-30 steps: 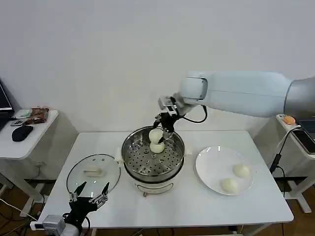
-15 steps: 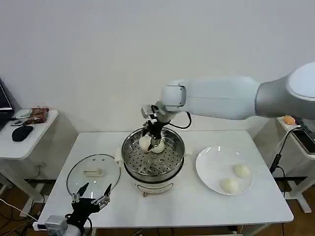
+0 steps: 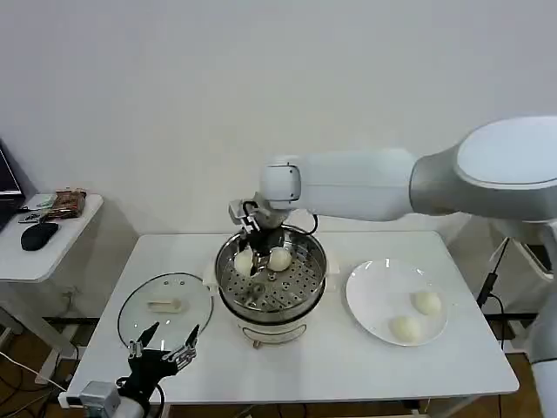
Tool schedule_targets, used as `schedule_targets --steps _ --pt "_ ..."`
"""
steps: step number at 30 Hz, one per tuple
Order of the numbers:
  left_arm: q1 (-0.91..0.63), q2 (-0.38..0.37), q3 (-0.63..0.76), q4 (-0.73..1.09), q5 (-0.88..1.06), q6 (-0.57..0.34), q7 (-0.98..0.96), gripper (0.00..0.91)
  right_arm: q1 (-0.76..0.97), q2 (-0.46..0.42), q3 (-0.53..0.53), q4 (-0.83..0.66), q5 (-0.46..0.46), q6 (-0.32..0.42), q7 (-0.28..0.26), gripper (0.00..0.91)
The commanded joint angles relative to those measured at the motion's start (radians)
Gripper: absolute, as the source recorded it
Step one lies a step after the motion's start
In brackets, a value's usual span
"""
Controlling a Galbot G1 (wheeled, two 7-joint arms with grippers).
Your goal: Take steamed baozi put them in steamer then cover it.
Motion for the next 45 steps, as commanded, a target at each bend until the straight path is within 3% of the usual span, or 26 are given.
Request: schedule_targets --steps 1,29,31,32,33,45 --pt "0.002 0.001 -0.001 0.0 0.0 0.0 0.0 0.907 -0.038 0.039 0.003 -0.03 -0.015 -0.009 0.002 0.695" --pt "0.017 0.0 -0.018 -0.038 -0.023 0.003 0.005 0.907 -0.106 0.026 0.008 -0.063 -0.058 -0.036 0.019 0.695" --pt "0.018 -0.001 -0.018 -0.038 -0.023 0.003 0.005 0.907 -0.11 0.026 0.009 -0.064 -0.061 -0.036 0.025 0.736" --pt "0.018 0.0 -0.018 -0.039 -0.023 0.003 0.005 0.907 -0.113 0.026 0.009 -0.064 -0.06 -0.037 0.036 0.887" --pt "0.018 0.0 -0.018 -0.039 -0.023 0.003 0.005 0.907 -0.115 0.025 0.009 -0.064 -0.06 -0.039 0.04 0.907" --pt "0.024 -0.003 -0.017 -0.047 -0.025 0.004 0.002 0.907 -0.108 0.005 0.042 -0.051 -0.045 -0.044 0.061 0.907"
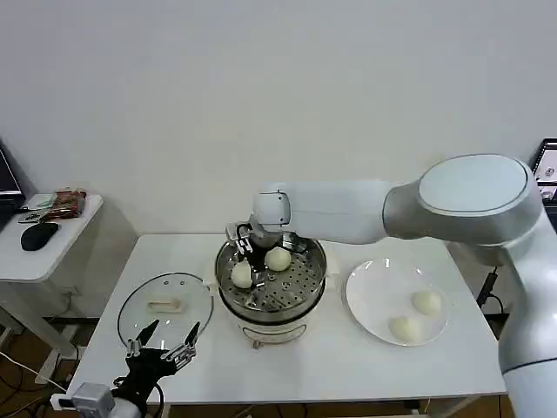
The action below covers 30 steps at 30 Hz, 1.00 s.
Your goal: Take steamed baozi put them in steamer then cover it.
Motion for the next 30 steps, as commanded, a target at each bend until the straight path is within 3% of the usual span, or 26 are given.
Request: schedule_targets --steps 1,11,24,30 --pt "0.001 0.0 0.002 0.0 0.001 0.001 -0.001 0.907 0.013 -0.011 0.015 0.016 0.01 0.001 0.011 0.907" --pt "0.012 -0.002 -0.008 0.0 0.009 0.004 -0.004 0.907 0.109 -0.135 0.023 0.125 0.009 0.013 0.001 0.907" --pt "0.024 -0.007 -0.027 0.007 0.012 0.001 -0.003 0.907 0.339 -0.385 -0.023 0.349 -0.03 0.048 -0.056 0.907" --pt "0.03 -0.016 -0.034 0.001 0.03 -0.003 -0.007 0.907 0.433 -0.533 -0.103 0.455 -0.106 0.074 -0.088 0.907"
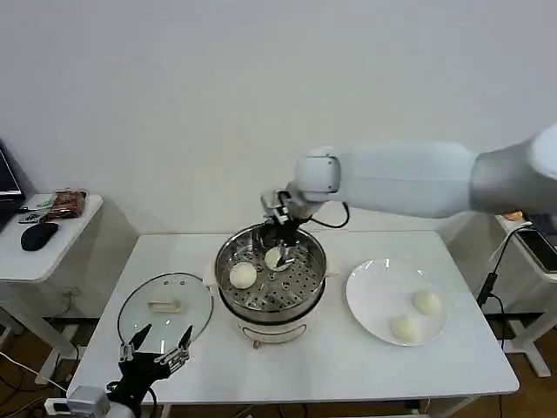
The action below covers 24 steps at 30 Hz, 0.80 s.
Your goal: Take steamed baozi put them in steamer then cover it.
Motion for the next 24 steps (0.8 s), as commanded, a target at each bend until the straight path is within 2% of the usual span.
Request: schedule_targets --steps 1,5,9,16,24 --pt "0.001 -0.003 -0.003 -0.005 0.01 -0.001 -0.001 0.907 0.177 -0.234 -0.085 0.183 -0.067 0.024 -0.04 0.907" --pt "-0.006 -0.003 -0.005 -0.009 0.01 0.001 -0.001 0.907 0.232 -0.311 -0.134 0.228 -0.1 0.046 -0.068 0.907" --pt "-0.005 -0.005 -0.007 -0.013 0.008 0.002 0.0 0.907 0.274 -0.386 -0.201 0.258 -0.192 0.101 -0.108 0.907" --pt "0.008 -0.009 -0.006 -0.014 0.008 0.001 0.002 0.907 0.32 -0.479 -0.312 0.308 -0.265 0.118 -0.127 0.907" --pt "0.008 -0.027 -0.008 -0.03 0.008 0.005 0.004 0.907 0.212 -0.602 -0.293 0.289 -0.327 0.121 -0.117 0.907"
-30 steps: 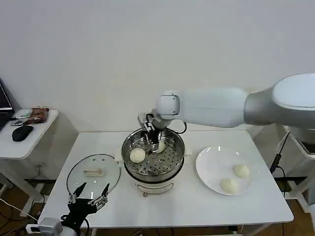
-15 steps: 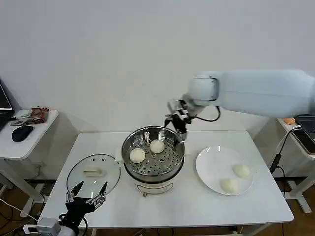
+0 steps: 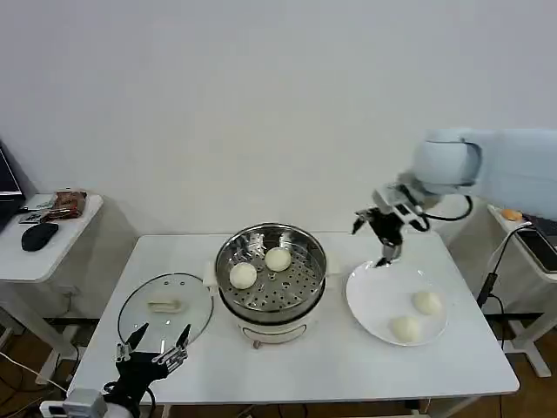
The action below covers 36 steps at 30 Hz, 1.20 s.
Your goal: Take steamed baozi put them in steamer then cover it.
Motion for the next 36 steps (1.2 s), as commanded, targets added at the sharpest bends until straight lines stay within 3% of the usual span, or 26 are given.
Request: schedule_targets --steps 1,9,15,36 --pt "-0.005 -0.007 0.0 -0.004 0.002 0.003 0.0 0.907 -0.063 -0.189 -0.042 0.024 -0.116 0.028 -0.019 0.907" --pt "-0.004 -0.018 -0.003 -0.012 0.004 0.011 -0.004 0.907 -0.228 -0.244 0.06 -0.022 -0.179 0.04 -0.021 0.907" --pt "0.004 -0.025 -0.005 -0.015 0.009 0.013 -0.007 0.907 -0.434 -0.277 0.216 -0.077 -0.24 0.053 -0.025 0.907" --pt "0.007 -0.036 0.005 -0.022 0.024 0.024 -0.011 0.907 -0.805 -0.27 0.508 -0.261 -0.38 0.125 -0.035 0.907"
